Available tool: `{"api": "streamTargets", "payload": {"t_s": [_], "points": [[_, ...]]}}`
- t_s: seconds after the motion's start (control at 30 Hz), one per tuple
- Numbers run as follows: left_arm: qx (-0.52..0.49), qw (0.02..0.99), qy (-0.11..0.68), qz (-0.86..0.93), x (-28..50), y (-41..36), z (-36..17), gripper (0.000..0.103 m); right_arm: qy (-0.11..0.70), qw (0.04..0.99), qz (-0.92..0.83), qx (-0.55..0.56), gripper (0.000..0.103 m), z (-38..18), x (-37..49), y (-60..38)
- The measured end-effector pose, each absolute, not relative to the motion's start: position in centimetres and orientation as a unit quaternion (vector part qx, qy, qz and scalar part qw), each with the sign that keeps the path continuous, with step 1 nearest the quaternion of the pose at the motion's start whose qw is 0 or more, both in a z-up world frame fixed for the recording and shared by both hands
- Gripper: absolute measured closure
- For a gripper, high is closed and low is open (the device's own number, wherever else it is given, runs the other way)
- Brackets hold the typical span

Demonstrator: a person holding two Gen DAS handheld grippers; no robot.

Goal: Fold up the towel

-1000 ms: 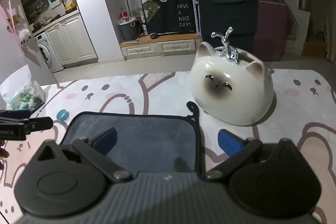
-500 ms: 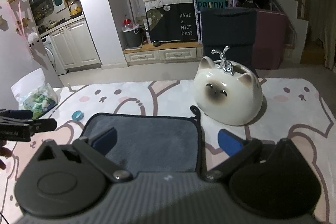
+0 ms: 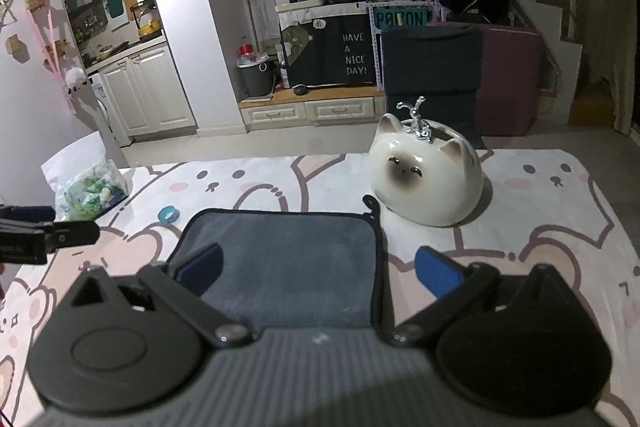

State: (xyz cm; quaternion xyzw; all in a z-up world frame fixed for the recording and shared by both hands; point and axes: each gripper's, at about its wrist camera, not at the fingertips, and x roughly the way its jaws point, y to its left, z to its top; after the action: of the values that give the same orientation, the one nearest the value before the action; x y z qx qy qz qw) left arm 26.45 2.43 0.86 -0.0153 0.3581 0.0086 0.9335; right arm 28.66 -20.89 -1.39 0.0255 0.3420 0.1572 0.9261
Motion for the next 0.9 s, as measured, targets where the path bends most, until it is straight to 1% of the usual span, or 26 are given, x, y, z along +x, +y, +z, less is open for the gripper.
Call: {"api": "streamTargets", "payload": {"t_s": [0.33, 0.9], "points": [[-0.012, 0.936, 0.351, 0.017, 21.8, 1.9, 1.9, 0.000, 0.333, 0.929, 0.162, 0.015, 0.000, -0.3, 24.7, -21.6], [0.002, 0.950, 0.311, 0.017, 15.0, 0.8, 3.6, 0.000, 0.309, 0.936, 0.168, 0.014, 0.000, 0.4, 17.7, -23.2]]}}
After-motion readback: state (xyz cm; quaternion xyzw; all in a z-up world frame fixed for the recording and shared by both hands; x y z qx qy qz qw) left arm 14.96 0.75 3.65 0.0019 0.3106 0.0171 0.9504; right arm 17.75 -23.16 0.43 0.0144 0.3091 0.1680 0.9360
